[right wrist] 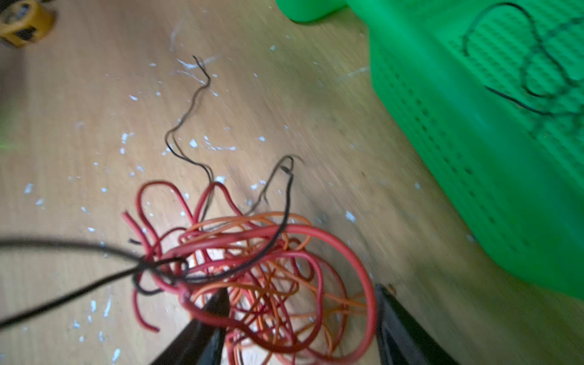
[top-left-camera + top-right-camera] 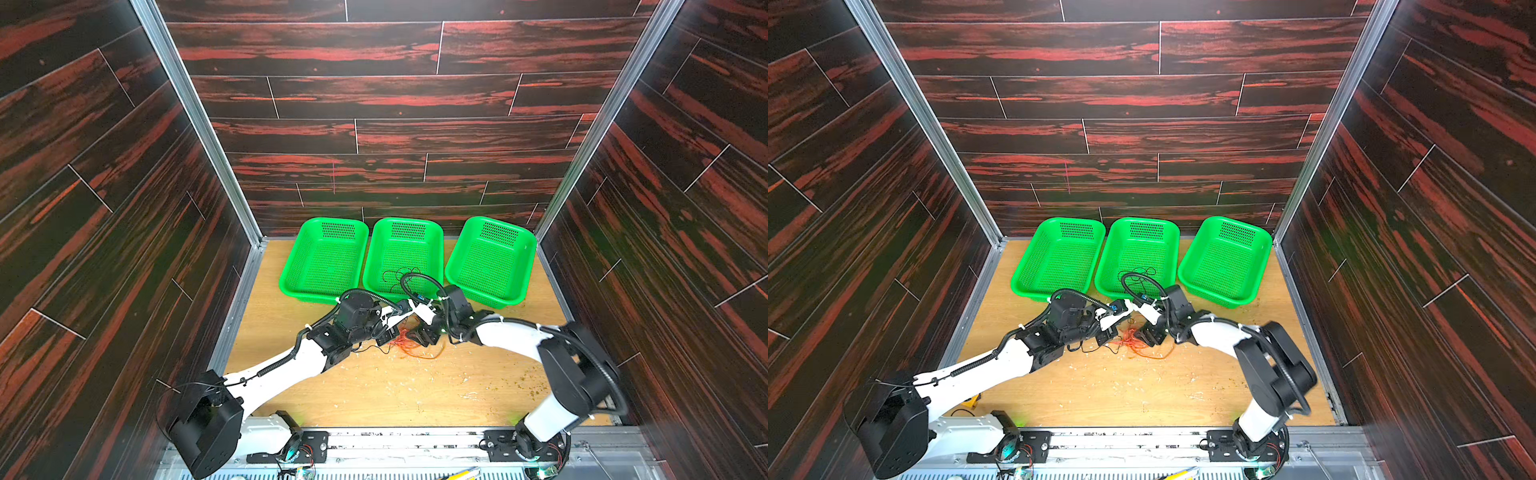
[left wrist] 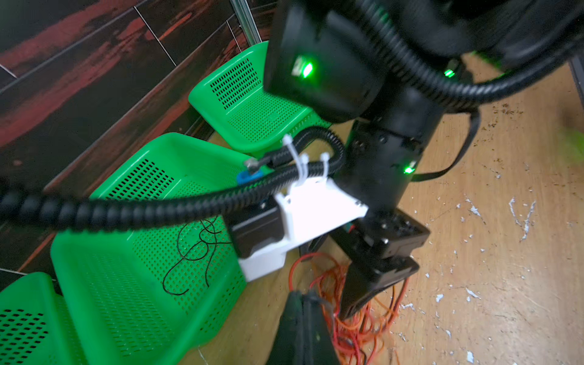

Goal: Untangle the cables

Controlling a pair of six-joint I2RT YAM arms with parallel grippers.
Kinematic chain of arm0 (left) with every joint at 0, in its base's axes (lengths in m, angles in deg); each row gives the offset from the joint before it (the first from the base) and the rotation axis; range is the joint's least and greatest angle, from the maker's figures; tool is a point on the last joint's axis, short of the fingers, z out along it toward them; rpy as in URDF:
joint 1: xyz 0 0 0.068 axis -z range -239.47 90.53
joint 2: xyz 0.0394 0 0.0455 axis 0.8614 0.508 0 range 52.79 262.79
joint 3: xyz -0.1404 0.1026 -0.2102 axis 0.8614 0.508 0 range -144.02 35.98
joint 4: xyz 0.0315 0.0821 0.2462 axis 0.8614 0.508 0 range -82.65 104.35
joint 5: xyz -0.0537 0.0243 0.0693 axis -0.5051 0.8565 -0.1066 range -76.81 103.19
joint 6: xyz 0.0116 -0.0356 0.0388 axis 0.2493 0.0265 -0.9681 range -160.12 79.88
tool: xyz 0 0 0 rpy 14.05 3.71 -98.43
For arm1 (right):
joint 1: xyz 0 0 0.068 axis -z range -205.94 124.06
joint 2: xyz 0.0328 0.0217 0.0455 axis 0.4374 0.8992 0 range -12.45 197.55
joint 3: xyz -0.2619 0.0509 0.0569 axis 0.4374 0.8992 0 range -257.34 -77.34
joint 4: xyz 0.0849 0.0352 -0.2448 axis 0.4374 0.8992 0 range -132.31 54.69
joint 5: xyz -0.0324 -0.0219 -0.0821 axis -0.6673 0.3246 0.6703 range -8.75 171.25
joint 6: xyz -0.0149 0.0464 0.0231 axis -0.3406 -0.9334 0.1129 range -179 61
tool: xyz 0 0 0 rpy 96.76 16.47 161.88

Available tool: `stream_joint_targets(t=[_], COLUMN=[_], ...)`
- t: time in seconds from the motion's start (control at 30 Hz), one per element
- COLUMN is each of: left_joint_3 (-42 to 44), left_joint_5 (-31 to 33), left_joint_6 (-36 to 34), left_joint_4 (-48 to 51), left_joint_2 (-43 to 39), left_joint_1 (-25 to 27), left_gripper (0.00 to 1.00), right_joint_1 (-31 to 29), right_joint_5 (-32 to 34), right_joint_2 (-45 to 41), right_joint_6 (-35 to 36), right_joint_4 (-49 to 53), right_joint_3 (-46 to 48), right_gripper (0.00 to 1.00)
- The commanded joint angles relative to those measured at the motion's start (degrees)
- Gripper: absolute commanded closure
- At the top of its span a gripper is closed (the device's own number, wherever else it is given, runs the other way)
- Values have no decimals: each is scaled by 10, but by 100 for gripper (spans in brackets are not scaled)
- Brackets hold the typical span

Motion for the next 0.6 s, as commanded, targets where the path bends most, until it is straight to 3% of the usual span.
stream_joint_targets(t=[0.0, 0.2, 0.43, 0.57], left_joint_3=[-25, -22, -17, -22], left_joint_5=[16, 33, 70, 101], left_joint_6=[-17, -13, -9, -15], left_joint_4=[-4, -7, -14, 0], left_joint_2=[-24, -36, -66, -83], left_joint_1=[3, 5, 5, 5], left_gripper=[100, 100, 100, 100], right_joint_1=[1, 2, 4, 9], right_joint_5=[-51, -93, -88, -26], right_joint_2=[37, 55, 14, -15], right_joint_6=[0, -46, -76, -76], right_joint_4=[15, -34, -57, -6], right_joint_3=[-13, 3, 23, 18], right_gripper=[37, 58, 98, 100])
